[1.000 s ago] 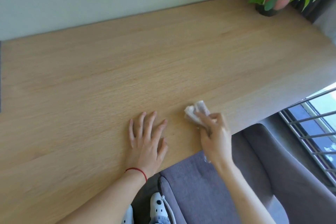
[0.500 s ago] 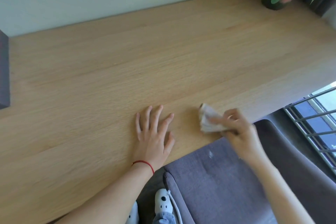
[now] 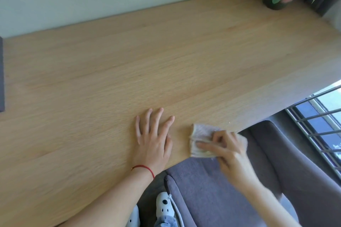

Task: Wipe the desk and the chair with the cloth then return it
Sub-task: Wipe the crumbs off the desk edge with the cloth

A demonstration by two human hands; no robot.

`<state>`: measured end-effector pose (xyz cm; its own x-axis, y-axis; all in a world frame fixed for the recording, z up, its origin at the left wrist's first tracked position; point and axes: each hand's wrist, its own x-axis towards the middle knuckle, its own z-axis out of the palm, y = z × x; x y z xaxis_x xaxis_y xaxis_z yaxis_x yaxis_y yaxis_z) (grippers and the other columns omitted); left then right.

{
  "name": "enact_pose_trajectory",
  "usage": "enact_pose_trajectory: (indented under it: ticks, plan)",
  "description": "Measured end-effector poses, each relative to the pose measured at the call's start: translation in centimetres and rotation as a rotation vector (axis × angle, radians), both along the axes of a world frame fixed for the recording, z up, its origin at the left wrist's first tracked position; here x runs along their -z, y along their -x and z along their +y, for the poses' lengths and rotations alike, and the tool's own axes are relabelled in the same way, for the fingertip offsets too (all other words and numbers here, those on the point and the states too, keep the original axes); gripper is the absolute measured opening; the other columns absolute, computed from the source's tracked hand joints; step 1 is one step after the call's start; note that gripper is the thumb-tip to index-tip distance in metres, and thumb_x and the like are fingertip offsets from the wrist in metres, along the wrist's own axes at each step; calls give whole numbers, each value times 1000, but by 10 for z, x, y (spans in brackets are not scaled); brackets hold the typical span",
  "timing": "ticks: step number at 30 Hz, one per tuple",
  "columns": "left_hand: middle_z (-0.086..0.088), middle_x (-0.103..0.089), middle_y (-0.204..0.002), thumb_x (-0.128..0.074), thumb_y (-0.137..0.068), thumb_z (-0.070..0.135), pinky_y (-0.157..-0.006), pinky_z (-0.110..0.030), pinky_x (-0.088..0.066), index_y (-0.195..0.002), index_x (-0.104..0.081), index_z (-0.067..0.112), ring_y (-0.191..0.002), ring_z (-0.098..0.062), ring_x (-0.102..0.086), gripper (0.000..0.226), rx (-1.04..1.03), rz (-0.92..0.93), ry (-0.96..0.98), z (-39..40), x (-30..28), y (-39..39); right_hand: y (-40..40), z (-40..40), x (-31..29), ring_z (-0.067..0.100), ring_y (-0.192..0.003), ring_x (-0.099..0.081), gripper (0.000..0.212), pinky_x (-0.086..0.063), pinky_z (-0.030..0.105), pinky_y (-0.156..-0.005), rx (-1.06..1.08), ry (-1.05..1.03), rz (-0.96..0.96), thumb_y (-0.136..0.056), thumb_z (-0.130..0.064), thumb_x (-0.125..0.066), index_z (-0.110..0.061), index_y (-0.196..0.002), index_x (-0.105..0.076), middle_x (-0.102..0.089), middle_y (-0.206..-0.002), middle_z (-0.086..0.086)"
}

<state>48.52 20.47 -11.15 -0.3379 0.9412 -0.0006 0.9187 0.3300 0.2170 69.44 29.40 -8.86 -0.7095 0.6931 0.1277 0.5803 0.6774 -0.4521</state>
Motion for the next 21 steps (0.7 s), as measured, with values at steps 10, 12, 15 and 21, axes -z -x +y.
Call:
enact_pose_trajectory:
  ticks: [10, 12, 15, 21]
  plan:
    - [-3, -42, -147, -36, -88, 35, -112, -60, -23, -134, -48, 31, -140, -30, -31, 48, -9, -11, -5, -1, 2, -1, 14, 19, 2, 37, -102, -42, 71, -33, 38, -88, 547, 24, 61, -64, 25, -46, -25, -108, -71, -58, -117, 14]
    - [-3, -42, -147, -36, -88, 35, -112, -60, -24, -133, -49, 31, -139, -30, -31, 48, -13, -12, 2, 0, 0, -1, 24, -11, 2, 31, -98, -46, 72, -34, 32, -80, 422, 52, 91, -62, 27, -48, -26, -104, -73, -61, -111, 5]
    - [-4, -41, -147, -34, -88, 35, -112, -61, -23, -134, -48, 31, -140, -31, -31, 48, -5, 2, 16, 0, -2, -1, 21, -22, -21, 15, -90, -57, 60, -42, 18, -72, 210, 199, 268, -70, 20, -53, -28, -100, -73, -65, -103, -7]
    - [-6, -42, -148, -31, -89, 35, -111, -61, -25, -134, -49, 30, -139, -33, -33, 49, -3, 20, 31, 0, -5, -2, 35, 13, -52, 10, -81, -70, 16, -56, 22, -66, 363, 888, 803, -79, -14, -71, -21, -93, -70, -75, -84, -1]
